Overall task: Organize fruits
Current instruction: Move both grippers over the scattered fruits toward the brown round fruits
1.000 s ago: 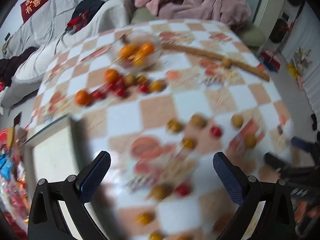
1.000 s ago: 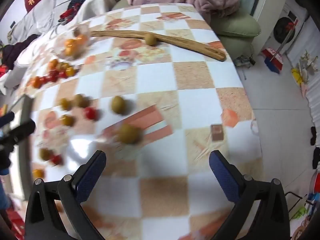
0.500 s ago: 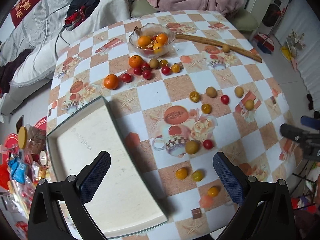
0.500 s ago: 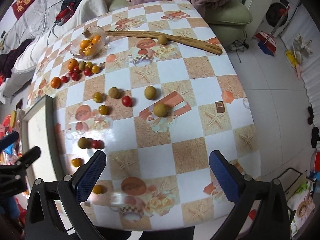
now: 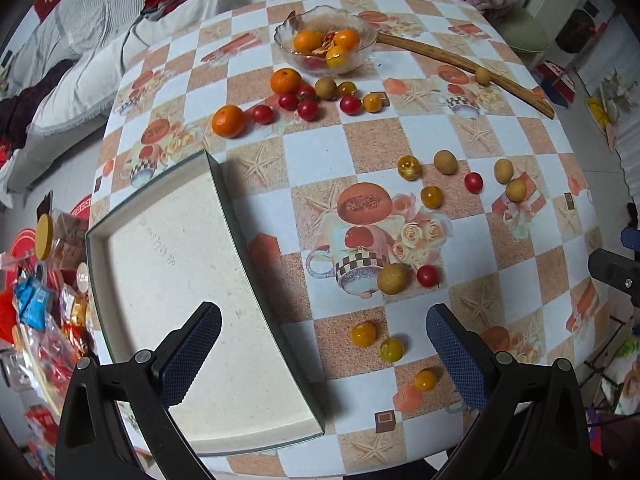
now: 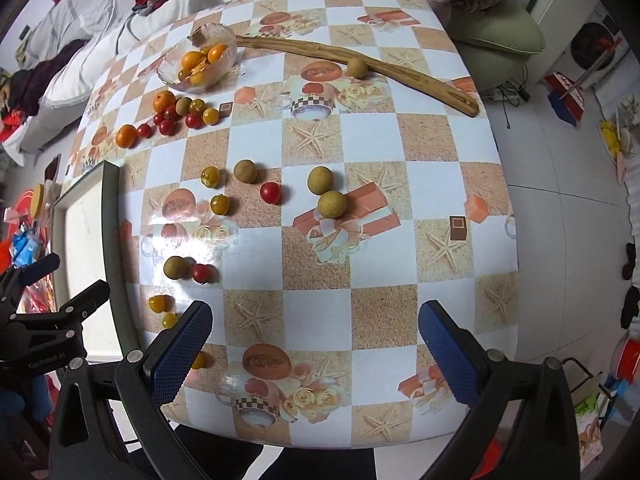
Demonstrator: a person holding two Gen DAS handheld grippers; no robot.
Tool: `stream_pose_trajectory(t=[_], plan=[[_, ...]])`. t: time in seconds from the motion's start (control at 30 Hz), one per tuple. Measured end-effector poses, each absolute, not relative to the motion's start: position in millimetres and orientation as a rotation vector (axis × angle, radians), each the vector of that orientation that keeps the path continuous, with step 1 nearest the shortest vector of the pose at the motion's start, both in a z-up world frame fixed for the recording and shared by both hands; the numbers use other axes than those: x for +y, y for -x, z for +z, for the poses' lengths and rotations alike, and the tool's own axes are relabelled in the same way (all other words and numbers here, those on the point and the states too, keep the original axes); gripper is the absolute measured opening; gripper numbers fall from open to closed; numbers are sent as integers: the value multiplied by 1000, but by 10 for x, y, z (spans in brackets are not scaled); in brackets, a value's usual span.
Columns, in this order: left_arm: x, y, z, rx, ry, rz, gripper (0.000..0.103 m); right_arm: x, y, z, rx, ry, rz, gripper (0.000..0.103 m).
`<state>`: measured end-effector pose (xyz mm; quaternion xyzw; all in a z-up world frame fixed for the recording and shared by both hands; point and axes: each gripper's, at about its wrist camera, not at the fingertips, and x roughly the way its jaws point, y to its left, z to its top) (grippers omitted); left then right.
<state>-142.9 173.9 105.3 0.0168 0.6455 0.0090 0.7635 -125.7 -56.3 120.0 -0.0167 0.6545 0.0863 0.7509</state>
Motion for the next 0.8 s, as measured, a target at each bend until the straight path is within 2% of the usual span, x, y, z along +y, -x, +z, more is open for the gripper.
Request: stream_pose_trajectory(t=[0.8], plan=[[1734, 1405, 807, 1454, -38, 40, 103, -643, 1266, 929, 1489, 11, 175, 103]])
